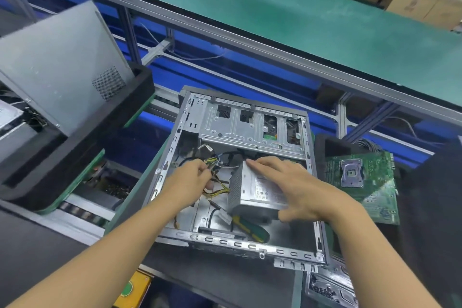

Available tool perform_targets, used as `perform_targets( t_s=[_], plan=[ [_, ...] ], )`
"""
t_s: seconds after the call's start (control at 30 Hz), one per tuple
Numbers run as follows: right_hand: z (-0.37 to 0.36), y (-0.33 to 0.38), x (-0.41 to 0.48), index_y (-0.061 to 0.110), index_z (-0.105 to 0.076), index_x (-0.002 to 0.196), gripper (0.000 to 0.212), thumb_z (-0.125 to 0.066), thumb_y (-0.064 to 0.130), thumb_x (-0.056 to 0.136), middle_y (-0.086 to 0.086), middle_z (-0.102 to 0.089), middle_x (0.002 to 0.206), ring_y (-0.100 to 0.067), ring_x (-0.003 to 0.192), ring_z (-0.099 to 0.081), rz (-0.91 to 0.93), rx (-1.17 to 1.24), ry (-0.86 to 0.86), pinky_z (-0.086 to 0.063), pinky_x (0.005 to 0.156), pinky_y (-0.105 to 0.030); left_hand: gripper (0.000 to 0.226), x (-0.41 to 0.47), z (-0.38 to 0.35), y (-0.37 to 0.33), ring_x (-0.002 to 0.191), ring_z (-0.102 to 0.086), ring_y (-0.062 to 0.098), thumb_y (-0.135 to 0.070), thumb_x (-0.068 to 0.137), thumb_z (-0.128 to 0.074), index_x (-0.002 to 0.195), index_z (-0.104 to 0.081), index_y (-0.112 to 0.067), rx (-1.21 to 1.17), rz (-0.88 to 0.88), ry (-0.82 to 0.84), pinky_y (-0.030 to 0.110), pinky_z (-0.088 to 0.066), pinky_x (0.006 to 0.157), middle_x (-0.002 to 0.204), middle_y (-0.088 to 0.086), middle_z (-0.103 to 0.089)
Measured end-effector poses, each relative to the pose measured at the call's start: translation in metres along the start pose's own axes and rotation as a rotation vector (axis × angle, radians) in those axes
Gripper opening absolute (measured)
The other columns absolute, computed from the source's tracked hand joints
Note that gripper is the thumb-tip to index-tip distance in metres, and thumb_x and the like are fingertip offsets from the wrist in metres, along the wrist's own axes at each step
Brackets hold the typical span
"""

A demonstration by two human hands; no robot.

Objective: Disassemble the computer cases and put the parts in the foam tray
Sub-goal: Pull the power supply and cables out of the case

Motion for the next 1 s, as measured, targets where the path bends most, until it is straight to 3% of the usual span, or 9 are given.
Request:
perform_targets(
  t_s=[0.1, 0.2, 0.33, 0.43, 0.5, 0.57, 0.73, 0.9, 1.0],
  plan=[
    [-0.011, -0.012, 0.006, 0.045, 0.008, 0.156, 0.120, -0.075, 0.028, 0.071, 0.019, -0.012, 0.154, -0.018, 0.128, -0.030, -0.049, 0.008, 0.022, -0.026, 0.114, -0.034, 0.024, -0.006, -0.008, 0.005, 0.065, -0.059, 0.007, -0.036, 0.098, -0.043, 0.082, -0.061, -0.030, 0.068, 0.038, 0.008, 0.032, -0.041, 0.083, 0.080, -0.013, -0.072],
    [-0.022, -0.011, 0.013, 0.046, 0.008, 0.156, 0.122, -0.075, 0.026, 0.068, 0.017, -0.014, 0.152, -0.015, 0.128, -0.029, -0.033, 0.019, 0.030, -0.025, 0.114, -0.034, 0.039, -0.007, -0.012, 0.006, 0.069, -0.061, 0.009, -0.055, 0.095, -0.045, 0.074, -0.058, -0.024, 0.006, 0.062, -0.025, 0.042, -0.037, 0.100, 0.070, -0.010, -0.067],
    [-0.027, -0.011, 0.018, 0.052, 0.007, 0.152, 0.119, -0.073, 0.025, 0.069, 0.016, -0.018, 0.149, -0.017, 0.128, -0.027, -0.049, 0.085, 0.103, -0.025, 0.112, -0.036, 0.048, -0.006, -0.002, 0.002, 0.062, -0.060, 0.004, -0.063, 0.094, -0.048, 0.068, -0.059, -0.024, 0.034, 0.006, -0.134, 0.041, -0.041, 0.099, 0.063, -0.010, -0.067],
    [-0.015, -0.010, 0.019, 0.046, -0.022, 0.152, 0.085, -0.063, 0.032, 0.079, 0.014, -0.023, 0.149, -0.017, 0.135, -0.027, -0.075, 0.311, 0.142, -0.027, 0.115, -0.039, 0.042, -0.009, 0.002, 0.001, 0.051, -0.056, -0.003, -0.056, 0.097, -0.047, 0.071, -0.063, -0.028, -0.014, -0.033, -0.177, 0.041, -0.046, 0.096, 0.064, -0.016, -0.070],
    [0.009, -0.008, 0.031, 0.032, -0.053, 0.137, 0.048, -0.059, 0.031, 0.090, 0.006, -0.036, 0.142, -0.014, 0.130, -0.039, -0.105, 0.410, -0.031, -0.033, 0.113, -0.035, 0.038, -0.010, 0.002, 0.002, 0.050, -0.055, -0.005, -0.051, 0.099, -0.046, 0.072, -0.063, -0.031, -0.021, -0.046, -0.187, 0.040, -0.046, 0.096, 0.063, -0.018, -0.069],
    [0.031, -0.009, 0.044, 0.024, -0.070, 0.111, 0.022, -0.055, 0.028, 0.096, 0.005, -0.055, 0.118, -0.011, 0.107, -0.056, -0.208, 0.483, -0.283, -0.045, 0.097, -0.033, 0.036, -0.011, 0.001, 0.001, 0.052, -0.056, -0.004, -0.048, 0.101, -0.043, 0.075, -0.063, -0.034, -0.008, -0.049, -0.190, 0.040, -0.043, 0.098, 0.062, -0.017, -0.068],
    [0.006, 0.007, 0.085, 0.020, -0.069, 0.075, 0.025, -0.063, 0.038, 0.091, 0.001, -0.067, 0.073, -0.020, 0.073, -0.063, -0.406, 0.459, -0.210, -0.051, 0.069, -0.032, 0.032, -0.011, -0.001, -0.003, 0.063, -0.060, -0.001, -0.046, 0.102, -0.040, 0.079, -0.061, -0.036, 0.015, -0.074, -0.193, 0.037, -0.035, 0.099, 0.062, -0.016, -0.068],
    [-0.004, 0.008, 0.094, 0.016, -0.068, 0.074, 0.025, -0.072, 0.036, 0.088, -0.003, -0.071, 0.079, -0.022, 0.076, -0.064, -0.462, 0.667, -0.212, -0.052, 0.074, -0.034, 0.031, -0.012, 0.000, -0.006, 0.059, -0.056, -0.003, -0.040, 0.103, -0.040, 0.076, -0.055, -0.039, 0.028, -0.147, -0.180, 0.034, -0.035, 0.100, 0.065, -0.017, -0.069],
    [-0.005, 0.013, 0.096, 0.017, -0.062, 0.067, 0.024, -0.067, 0.024, 0.089, 0.000, -0.056, 0.062, -0.020, 0.061, -0.050, -0.477, 0.643, -0.185, -0.044, 0.062, -0.030, 0.033, -0.012, -0.001, -0.005, 0.055, -0.055, -0.002, -0.038, 0.104, -0.040, 0.075, -0.056, -0.034, 0.021, -0.143, -0.176, 0.037, -0.041, 0.096, 0.065, -0.019, -0.068]
  ],
)
Point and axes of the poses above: each hand's wrist, its own x-axis towards the middle knuckle, its own z-axis out of the back of the hand, y = z × x, the point moved 9 cm from there along x, towards the middle knuckle
